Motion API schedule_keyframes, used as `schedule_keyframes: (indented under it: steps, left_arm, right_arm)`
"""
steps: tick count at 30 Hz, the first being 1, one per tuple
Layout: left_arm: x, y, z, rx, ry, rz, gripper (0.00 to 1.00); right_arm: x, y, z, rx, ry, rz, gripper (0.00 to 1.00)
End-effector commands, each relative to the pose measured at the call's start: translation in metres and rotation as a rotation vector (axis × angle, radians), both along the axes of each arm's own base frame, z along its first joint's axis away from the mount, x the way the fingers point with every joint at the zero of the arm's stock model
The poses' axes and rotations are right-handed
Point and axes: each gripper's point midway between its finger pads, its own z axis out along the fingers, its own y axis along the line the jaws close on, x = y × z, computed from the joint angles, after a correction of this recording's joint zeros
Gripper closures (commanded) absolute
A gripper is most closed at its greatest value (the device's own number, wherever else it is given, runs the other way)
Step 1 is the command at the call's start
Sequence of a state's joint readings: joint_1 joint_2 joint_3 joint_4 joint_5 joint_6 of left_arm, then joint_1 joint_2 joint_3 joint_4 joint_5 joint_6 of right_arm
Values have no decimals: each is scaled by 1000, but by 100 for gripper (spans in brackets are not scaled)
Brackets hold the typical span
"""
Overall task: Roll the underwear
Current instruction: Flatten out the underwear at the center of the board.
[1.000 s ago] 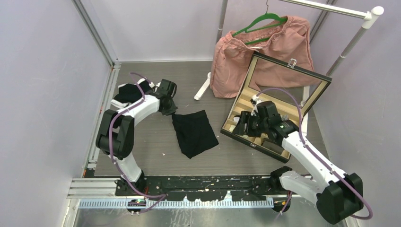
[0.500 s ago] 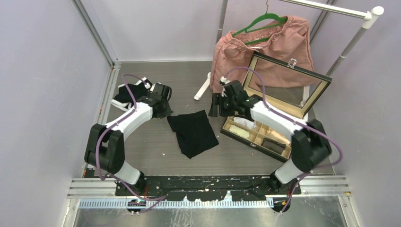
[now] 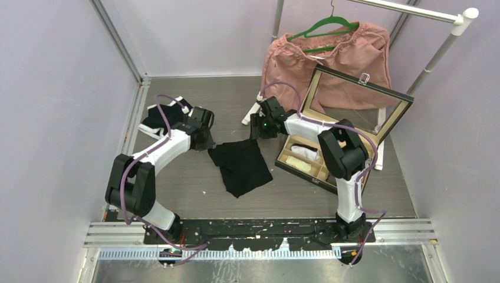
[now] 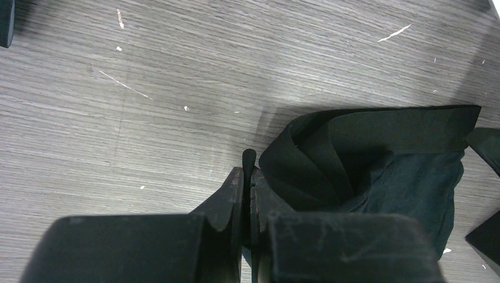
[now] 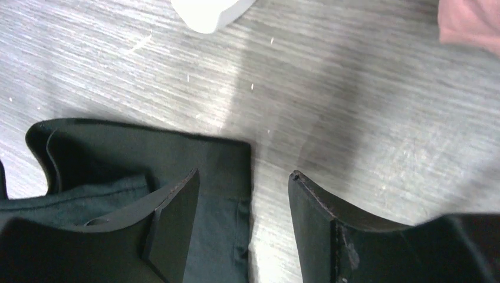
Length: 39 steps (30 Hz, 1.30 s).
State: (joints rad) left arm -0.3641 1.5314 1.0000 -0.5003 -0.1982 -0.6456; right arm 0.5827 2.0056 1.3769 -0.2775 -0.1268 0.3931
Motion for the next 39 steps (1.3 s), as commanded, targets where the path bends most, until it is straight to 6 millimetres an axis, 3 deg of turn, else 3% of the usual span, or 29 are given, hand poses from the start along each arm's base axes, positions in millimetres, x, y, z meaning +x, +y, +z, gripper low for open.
schedule_keyframes:
  steps: [1,13,19,22,23,24,27,31,39]
  left_arm:
    - [5,0,11,-16,-44,-4,99]
    - [4,-1,12,-21,-36,-1,99]
    - [2,0,13,-29,-34,12,99]
    - [1,0,13,-28,-32,13,99]
    - [-1,2,14,-23,-30,20,99]
    - [-2,4,16,-19,-30,25,99]
    - [-7,7,31,-25,-63,28,99]
    - [-16,1,67,-95,-195,-46,99]
    - [-52,11,127,-163,-412,-86,99]
  right_arm:
    - [26,13,13,4,-80,22,39]
    - [8,17,-19,-12,48,73,60]
    - [-1,20,-21,20,77,90,73]
    - [-5,21,-19,41,78,88,85]
    - [-1,18,-3,63,12,60,96]
    - [-2,14,1,62,-6,47,99]
    - [-2,5,29,93,-105,5,99]
    - [-13,-7,71,155,-214,-30,99]
    - [-59,-32,176,243,-419,-50,99]
